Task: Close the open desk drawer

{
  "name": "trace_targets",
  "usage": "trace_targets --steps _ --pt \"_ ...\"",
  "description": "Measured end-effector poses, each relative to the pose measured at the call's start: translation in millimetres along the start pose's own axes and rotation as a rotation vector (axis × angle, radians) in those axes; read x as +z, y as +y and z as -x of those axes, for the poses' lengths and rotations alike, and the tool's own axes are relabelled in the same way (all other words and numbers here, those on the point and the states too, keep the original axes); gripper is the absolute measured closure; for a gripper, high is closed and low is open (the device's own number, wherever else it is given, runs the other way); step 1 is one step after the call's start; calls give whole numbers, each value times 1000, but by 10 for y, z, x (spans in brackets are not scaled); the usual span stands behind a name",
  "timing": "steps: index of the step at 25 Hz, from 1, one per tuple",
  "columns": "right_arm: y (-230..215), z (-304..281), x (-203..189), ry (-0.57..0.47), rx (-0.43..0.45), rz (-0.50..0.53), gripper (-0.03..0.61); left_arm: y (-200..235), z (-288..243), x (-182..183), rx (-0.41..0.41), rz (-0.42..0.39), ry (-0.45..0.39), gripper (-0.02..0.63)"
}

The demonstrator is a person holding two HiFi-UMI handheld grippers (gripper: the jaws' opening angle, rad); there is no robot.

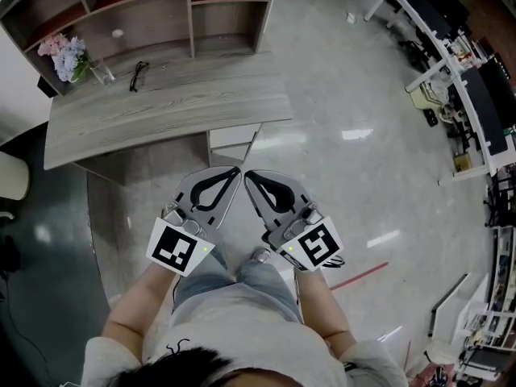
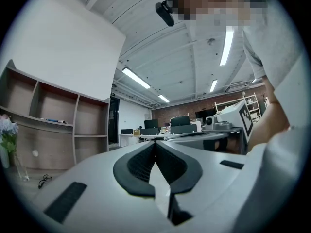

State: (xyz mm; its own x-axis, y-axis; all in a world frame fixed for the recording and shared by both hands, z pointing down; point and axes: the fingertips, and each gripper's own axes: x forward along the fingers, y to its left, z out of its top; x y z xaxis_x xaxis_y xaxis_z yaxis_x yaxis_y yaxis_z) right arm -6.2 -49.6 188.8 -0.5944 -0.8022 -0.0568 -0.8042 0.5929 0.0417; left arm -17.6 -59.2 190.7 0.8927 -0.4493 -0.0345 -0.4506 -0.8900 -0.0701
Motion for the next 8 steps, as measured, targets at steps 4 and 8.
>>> trace_targets --steps 4,8 --pt "17 21 17 -2 -1 5 569 -12 20 22 6 -3 -3 604" --pt "41 36 4 0 -3 6 569 -17 56 32 13 -8 -8 604"
